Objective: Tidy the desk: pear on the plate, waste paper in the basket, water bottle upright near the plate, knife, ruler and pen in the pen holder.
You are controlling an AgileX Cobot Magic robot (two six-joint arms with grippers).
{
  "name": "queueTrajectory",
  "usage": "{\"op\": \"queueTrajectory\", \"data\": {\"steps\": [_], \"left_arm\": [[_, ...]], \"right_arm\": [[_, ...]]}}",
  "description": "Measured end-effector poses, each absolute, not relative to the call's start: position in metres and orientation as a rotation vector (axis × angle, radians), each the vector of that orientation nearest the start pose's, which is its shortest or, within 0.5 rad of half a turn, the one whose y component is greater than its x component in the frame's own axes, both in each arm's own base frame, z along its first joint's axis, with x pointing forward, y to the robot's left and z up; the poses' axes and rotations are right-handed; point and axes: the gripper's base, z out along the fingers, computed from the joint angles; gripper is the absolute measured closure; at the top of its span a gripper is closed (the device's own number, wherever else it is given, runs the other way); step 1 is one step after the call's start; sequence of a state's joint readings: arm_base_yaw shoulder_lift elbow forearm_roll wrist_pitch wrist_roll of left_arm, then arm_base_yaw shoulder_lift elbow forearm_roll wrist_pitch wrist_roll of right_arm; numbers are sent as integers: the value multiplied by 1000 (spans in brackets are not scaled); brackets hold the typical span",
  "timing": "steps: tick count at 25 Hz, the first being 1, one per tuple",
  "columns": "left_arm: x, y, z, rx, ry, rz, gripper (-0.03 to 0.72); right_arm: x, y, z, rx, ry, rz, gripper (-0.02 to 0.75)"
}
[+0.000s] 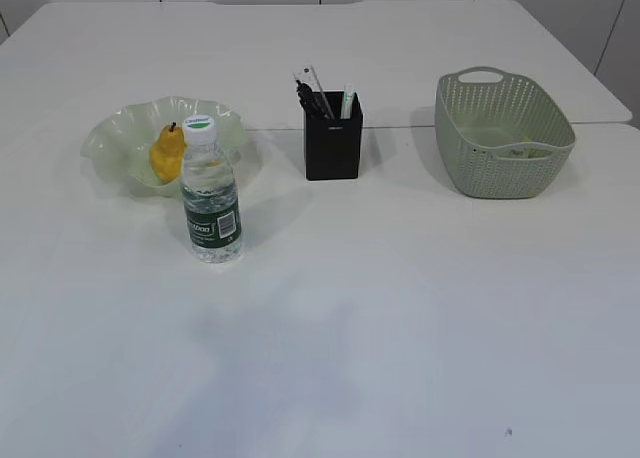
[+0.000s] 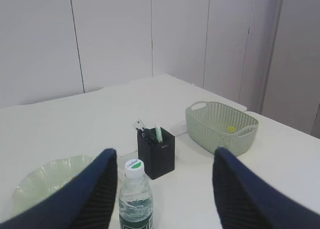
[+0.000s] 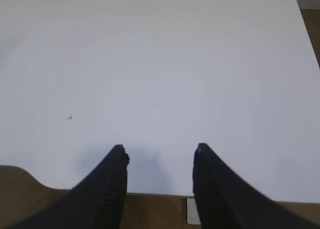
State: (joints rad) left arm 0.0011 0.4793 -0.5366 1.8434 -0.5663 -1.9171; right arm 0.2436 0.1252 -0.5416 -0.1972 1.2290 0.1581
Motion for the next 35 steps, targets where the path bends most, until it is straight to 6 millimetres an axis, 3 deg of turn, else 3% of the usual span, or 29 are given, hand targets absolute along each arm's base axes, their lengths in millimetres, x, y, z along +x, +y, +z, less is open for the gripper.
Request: {"op": "queueTrajectory", "data": {"steps": [15, 21, 28, 35], "left_arm": [[92, -44, 344, 373, 1554, -421, 262], [92, -44, 347, 438, 1501, -357, 262], [92, -40, 361, 331, 1370, -383, 333], [98, -26, 359, 253, 1393, -187, 346]], "right_arm": [[5, -16, 278, -77, 2274, -37, 410], [5, -16, 278, -77, 2274, -37, 411], [5, -16, 278, -77, 2274, -37, 410], [5, -16, 278, -77, 2274, -37, 410]]}}
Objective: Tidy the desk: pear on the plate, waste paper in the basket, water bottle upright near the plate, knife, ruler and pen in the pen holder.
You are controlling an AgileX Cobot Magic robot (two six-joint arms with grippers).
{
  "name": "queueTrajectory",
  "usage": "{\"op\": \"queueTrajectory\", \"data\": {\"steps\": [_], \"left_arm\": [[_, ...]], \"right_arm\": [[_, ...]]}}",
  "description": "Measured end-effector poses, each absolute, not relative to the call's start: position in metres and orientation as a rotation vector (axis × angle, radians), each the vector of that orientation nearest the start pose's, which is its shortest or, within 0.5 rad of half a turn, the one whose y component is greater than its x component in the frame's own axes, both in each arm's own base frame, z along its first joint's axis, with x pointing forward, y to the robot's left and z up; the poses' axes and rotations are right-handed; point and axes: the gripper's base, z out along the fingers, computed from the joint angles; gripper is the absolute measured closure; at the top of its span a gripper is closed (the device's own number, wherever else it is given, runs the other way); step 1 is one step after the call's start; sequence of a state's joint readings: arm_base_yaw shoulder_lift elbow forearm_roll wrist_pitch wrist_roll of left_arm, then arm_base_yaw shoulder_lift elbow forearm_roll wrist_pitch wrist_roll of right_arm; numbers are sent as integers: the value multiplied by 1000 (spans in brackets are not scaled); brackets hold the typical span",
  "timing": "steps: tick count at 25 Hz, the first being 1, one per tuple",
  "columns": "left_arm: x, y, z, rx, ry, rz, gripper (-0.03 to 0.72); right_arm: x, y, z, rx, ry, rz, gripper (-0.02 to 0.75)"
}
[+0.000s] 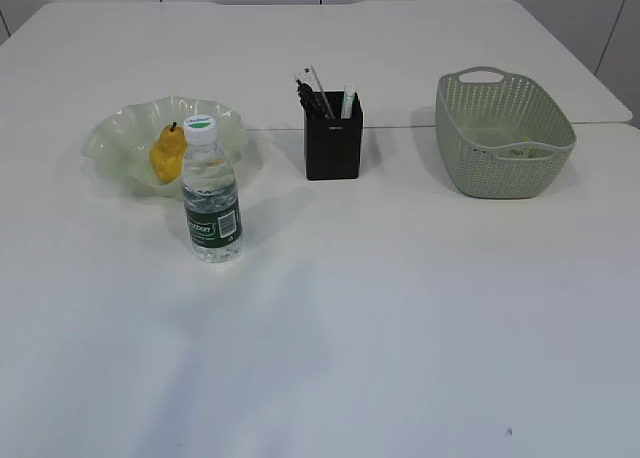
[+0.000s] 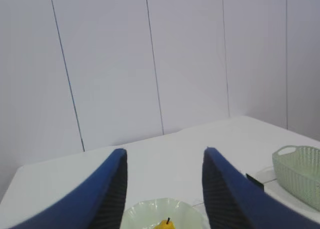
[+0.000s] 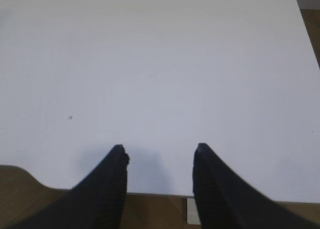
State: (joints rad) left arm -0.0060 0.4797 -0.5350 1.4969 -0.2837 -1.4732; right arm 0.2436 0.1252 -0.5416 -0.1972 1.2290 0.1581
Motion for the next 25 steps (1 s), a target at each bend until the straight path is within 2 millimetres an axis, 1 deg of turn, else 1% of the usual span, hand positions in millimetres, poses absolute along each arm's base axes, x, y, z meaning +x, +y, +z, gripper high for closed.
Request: {"op": "queueTrajectory", "data": {"steps": [2, 6, 8, 11, 14, 15, 18, 21, 23, 25], "left_arm": [[99, -26, 358, 271, 1400, -170, 346], [98, -28, 358, 244, 1397, -224, 347], [99, -25, 357, 190, 1394, -241, 347], [104, -17, 346, 45, 1425, -257, 347], [107, -9, 335, -77, 1475, -228, 347], [107, -7, 333, -92, 1488, -208, 347], [107, -2, 329, -112, 1530, -141, 347], [107, 0, 321, -131, 1616, -103, 347], [106, 0, 316, -111, 1682, -81, 347], [103, -1, 316, -80, 1726, -68, 347]], "right_arm": [[5, -16, 278, -77, 2274, -37, 410], [5, -16, 278, -77, 2274, -37, 410], [5, -16, 278, -77, 2274, -37, 410], [5, -16, 278, -77, 2274, -37, 410], [5, -16, 278, -77, 2274, -37, 410], [5, -16, 278, -77, 2274, -37, 410], [5, -16, 278, -77, 2274, -37, 410], [5, -16, 278, -77, 2274, -37, 410], [5, -16, 278, -77, 2274, -37, 410], [5, -16, 278, -77, 2274, -37, 410]]}}
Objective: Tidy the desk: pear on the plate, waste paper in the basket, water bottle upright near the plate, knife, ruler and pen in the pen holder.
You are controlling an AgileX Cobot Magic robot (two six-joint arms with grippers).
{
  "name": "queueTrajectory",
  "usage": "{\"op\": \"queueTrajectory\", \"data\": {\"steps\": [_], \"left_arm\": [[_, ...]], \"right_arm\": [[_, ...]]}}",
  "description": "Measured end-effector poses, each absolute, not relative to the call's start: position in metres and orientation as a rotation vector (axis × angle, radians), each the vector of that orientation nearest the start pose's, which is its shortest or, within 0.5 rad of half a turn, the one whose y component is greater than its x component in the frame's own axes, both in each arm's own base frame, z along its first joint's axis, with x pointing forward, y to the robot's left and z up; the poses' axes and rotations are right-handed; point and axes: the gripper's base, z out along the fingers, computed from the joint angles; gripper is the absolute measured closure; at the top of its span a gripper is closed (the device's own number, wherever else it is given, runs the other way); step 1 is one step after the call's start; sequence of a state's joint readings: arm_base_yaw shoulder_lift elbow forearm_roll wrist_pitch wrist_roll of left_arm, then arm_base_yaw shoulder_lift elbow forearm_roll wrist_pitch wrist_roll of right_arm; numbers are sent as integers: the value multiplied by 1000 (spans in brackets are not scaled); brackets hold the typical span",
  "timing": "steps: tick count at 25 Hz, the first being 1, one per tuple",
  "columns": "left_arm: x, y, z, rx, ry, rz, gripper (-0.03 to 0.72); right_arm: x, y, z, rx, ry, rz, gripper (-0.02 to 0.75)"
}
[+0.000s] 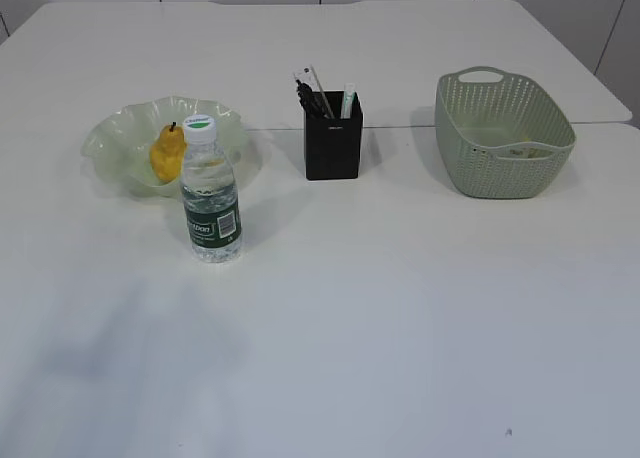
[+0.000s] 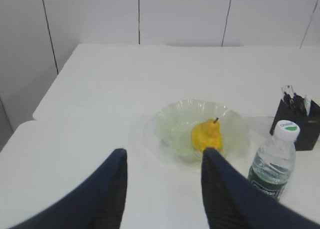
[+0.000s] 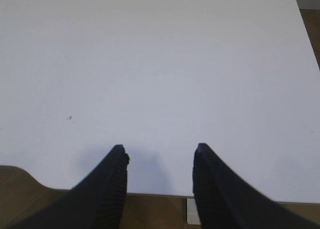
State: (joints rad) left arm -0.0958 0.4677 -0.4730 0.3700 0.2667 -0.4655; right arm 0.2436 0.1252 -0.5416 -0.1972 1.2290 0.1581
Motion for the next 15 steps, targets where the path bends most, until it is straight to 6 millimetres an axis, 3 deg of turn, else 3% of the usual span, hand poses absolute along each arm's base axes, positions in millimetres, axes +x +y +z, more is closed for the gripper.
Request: {"op": "queueTrajectory", "data": {"steps": [6, 15], "left_arm": [[85, -2, 323, -28, 1724, -61, 347], [32, 5, 322, -52, 1646, -61, 347]], "right_arm": [[5, -16, 278, -77, 2274, -37, 410], [5, -16, 278, -77, 2274, -37, 410]]}}
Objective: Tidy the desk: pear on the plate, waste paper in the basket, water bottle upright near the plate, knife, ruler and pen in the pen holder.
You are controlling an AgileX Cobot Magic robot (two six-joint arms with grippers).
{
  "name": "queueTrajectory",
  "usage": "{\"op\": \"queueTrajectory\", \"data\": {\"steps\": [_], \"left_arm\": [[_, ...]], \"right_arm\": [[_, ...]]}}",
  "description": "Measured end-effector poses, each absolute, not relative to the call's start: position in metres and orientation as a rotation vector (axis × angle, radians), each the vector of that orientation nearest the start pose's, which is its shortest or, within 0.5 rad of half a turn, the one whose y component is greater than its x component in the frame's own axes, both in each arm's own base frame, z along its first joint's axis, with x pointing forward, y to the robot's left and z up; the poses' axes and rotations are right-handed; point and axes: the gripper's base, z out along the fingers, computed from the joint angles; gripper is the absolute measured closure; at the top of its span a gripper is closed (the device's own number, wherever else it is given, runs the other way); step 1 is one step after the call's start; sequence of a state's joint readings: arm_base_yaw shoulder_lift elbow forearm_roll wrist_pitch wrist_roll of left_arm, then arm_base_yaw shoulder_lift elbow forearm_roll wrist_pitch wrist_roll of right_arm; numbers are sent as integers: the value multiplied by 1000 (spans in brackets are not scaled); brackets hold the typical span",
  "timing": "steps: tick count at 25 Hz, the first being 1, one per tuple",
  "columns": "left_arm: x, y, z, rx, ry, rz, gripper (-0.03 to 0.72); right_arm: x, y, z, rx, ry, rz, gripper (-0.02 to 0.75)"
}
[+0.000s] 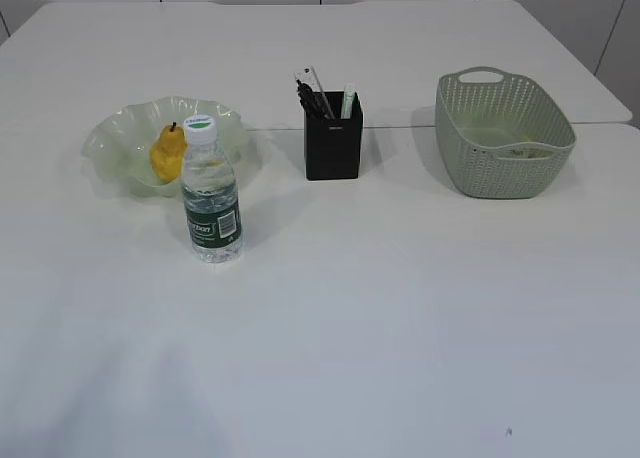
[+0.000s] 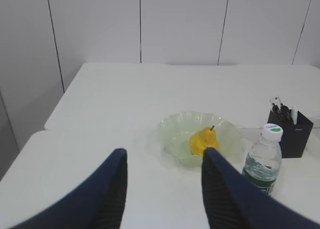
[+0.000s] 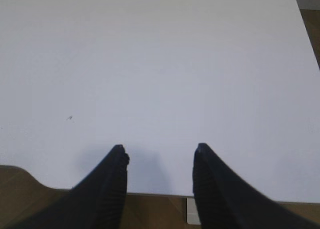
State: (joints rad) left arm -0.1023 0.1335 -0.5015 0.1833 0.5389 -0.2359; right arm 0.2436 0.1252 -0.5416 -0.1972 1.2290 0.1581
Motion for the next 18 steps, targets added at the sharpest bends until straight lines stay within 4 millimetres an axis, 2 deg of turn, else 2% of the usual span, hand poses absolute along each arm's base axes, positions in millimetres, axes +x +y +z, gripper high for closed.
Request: {"op": "queueTrajectory", "data": {"steps": [7, 18], "left_arm": [[5, 8, 316, -42, 1647, -57, 347], [-4, 10, 309, -62, 1807, -38, 347]], "right_arm": [[5, -16, 278, -77, 2274, -37, 410], [5, -16, 278, -77, 2274, -37, 410]]}}
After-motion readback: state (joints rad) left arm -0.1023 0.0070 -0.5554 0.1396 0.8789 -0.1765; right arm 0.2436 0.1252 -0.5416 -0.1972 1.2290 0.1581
